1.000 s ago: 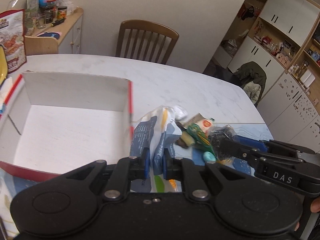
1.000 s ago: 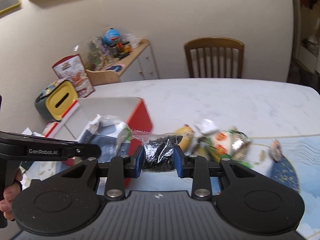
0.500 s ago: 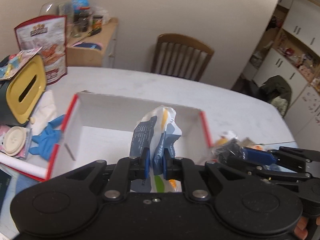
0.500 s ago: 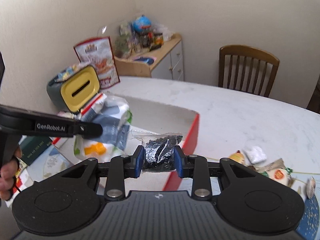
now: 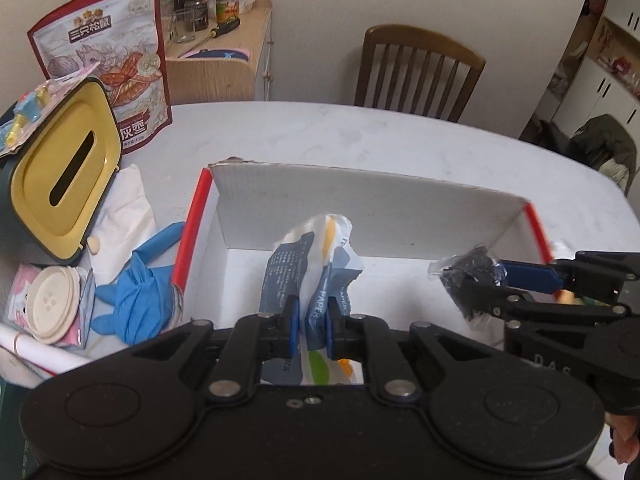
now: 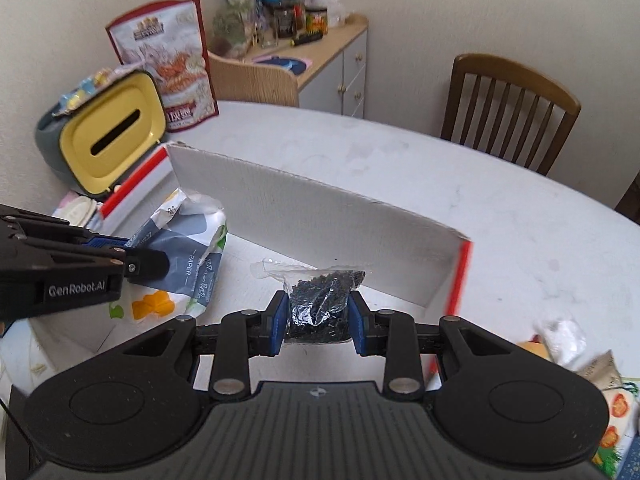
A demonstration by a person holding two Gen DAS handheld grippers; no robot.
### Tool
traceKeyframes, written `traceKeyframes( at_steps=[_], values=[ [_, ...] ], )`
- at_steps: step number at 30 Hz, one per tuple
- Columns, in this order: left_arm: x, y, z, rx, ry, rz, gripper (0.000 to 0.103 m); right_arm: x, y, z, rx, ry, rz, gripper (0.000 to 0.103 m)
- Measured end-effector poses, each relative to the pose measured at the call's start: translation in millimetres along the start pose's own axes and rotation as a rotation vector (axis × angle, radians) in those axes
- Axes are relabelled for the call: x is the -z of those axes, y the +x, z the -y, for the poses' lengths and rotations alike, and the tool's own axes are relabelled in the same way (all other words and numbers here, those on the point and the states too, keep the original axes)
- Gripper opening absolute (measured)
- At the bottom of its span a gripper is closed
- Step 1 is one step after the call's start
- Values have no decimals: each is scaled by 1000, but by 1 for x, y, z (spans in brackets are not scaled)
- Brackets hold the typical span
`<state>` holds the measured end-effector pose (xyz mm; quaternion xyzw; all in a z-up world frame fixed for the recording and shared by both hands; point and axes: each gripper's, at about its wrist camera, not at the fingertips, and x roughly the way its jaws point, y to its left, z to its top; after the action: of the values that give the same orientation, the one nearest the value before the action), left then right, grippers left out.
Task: Organize objects
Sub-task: 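Carry the black bag and white-blue packet with both grippers over the red box, then open both grippers to drop the bag and packet into the box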
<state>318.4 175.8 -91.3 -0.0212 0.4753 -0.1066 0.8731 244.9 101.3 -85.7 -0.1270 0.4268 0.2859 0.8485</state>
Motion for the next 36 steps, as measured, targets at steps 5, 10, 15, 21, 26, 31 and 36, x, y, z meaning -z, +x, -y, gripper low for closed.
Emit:
traceKeyframes(
  at_steps=[5,10,15,21,26,31,36],
  values=[
    [-3,20,-5,-16,16,-36,10,-5,28,-5,-28,14,-67,31],
    [-2,37,-12,0,6,-86,11,-6,55,-12,-22,11,-131,31],
    [-1,47,-15,3,20,-114,12,-6,74,-13,-21,36,-199,31],
    [-2,52,-13,15,48,-137,17,-7,83,-13,-27,50,-237,32],
    [-2,52,-11,19,63,-137,21,-7,82,-11,-37,57,-234,32],
    [-2,50,-10,43,67,-143,33,-7,72,-14,-31,29,-207,34],
    [0,41,-5,50,86,-124,45,-7,58,-10,-40,27,-173,47]
  ],
)
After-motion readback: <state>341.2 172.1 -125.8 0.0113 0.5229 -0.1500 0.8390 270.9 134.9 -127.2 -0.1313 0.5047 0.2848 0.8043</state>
